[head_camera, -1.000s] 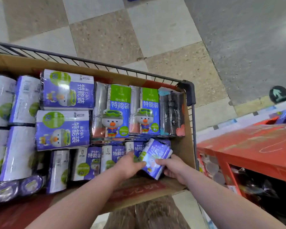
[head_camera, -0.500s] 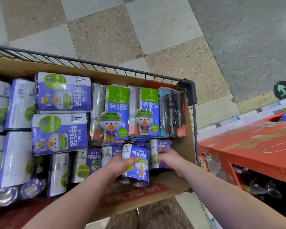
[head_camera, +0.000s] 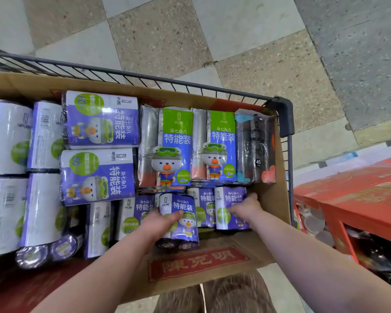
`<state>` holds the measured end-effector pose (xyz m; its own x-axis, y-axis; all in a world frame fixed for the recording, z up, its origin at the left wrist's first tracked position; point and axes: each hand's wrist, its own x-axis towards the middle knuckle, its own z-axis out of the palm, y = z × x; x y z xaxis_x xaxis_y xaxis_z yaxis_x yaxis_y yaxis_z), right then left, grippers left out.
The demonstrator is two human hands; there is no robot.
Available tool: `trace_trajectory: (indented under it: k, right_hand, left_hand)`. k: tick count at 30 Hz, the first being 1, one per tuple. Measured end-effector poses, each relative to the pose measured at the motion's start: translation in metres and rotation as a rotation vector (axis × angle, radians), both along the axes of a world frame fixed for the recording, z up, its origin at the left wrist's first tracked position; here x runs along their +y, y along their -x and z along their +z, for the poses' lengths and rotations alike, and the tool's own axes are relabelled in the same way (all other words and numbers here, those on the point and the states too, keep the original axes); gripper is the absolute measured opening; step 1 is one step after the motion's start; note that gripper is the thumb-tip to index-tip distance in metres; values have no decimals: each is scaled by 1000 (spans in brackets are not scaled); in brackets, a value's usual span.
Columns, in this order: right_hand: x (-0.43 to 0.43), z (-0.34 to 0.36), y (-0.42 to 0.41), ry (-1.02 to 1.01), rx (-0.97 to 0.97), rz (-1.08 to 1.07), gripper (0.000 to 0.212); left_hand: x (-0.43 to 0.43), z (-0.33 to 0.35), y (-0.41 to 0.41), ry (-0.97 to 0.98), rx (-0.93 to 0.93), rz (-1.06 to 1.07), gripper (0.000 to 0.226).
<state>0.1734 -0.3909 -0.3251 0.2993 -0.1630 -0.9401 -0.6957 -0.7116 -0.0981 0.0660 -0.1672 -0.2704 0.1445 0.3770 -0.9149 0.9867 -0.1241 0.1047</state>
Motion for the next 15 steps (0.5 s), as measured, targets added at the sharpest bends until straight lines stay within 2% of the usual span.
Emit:
trace_trajectory:
  k: [2, 5, 9, 11, 15]
  right_hand:
    - [-2, -4, 5, -16, 36, -91, 79]
    - [-3, -4, 14, -81, 79, -171, 80]
    - [2, 8, 22, -206, 125, -372, 63]
    - [5, 22, 19, -229, 137, -394, 57]
    - [5, 48, 13, -283, 45, -334, 88]
  left_hand:
    - [-3, 10, -7, 11, 3, 25, 120]
    - [-8, 19, -12, 9, 13, 28, 84]
    - [-9, 16, -12, 47, -3, 55, 66]
    - [-8, 17, -15, 76, -32, 60, 58]
    - [-7, 29, -17, 144, -95, 39, 60]
